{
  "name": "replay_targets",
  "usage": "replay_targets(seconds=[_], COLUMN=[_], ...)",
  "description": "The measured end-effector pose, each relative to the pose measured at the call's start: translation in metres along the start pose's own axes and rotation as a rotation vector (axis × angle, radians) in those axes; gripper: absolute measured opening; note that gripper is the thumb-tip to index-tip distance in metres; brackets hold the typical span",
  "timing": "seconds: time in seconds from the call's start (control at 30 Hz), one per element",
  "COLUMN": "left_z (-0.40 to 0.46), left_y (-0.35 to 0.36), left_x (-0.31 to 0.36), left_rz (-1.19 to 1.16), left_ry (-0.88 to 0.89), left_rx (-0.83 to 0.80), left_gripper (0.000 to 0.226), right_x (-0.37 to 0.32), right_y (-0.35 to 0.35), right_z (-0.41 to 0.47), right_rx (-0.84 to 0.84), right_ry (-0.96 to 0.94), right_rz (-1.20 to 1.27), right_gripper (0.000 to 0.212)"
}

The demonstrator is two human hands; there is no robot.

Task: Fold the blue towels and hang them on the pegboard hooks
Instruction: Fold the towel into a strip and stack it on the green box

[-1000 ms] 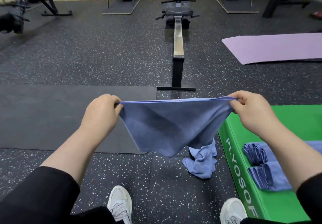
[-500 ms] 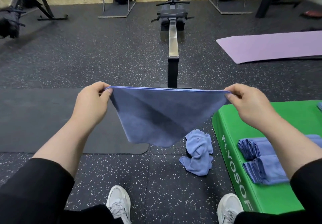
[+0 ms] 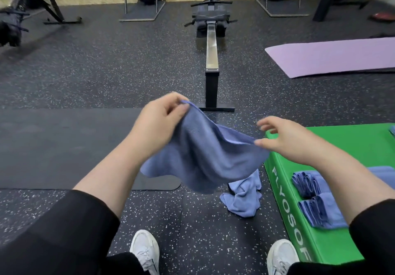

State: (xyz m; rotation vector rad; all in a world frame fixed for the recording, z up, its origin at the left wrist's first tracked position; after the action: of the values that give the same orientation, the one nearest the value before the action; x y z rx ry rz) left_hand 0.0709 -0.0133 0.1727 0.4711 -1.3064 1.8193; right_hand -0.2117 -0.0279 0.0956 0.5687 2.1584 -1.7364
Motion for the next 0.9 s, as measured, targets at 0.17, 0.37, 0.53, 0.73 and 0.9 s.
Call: replay_targets(seconds=[0.17,0.37,0.53,0.73,0.9], left_z=[0.000,-0.002,-0.037,-0.048,-0.047], left_y=[0.052,0.043,0.069,0.046,0.000], left_x=[0.031,0.012,-0.026,-0.069,-0.101], left_rz=[0.003,-0.226,-0.210,0.142,0.289], left_ry=[0.118,-0.011,-0.197,-0.320,-0.412], left_rx=[-0.211,-0.130,-0.472,-0.434,-0.255], left_gripper=[0.008,0.013,0.025,0.017,0.023], right_x=[-0.088,-0.121,-0.117,-0.085,-0.050], right_y=[0.027,0.033,0.006,-0.034,-0.052], right_z=[-0.022,-0.017,-0.011,-0.002,0.003], right_rx=[-0.219,-0.187,-0.053,0.191,0.296], right_ry=[-0.259,-0.347,-0.320,-0.246,-0.150], right_rz=[0.364,0.478,0.639,0.692,0.776], right_gripper=[0.058,0.029,0.045,0.037,0.023])
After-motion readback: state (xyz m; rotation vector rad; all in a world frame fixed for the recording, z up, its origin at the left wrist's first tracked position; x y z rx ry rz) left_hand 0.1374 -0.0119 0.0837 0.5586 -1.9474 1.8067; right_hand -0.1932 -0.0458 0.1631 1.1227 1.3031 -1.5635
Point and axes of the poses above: each hand's wrist, its own z-axis towards the middle knuckle, its own y-axis out of the palm, x = y × z, the point moved 10 cm from there along z, towards the middle knuckle, and after that the axes turned 10 degrees about y, right-handed, at the moved point
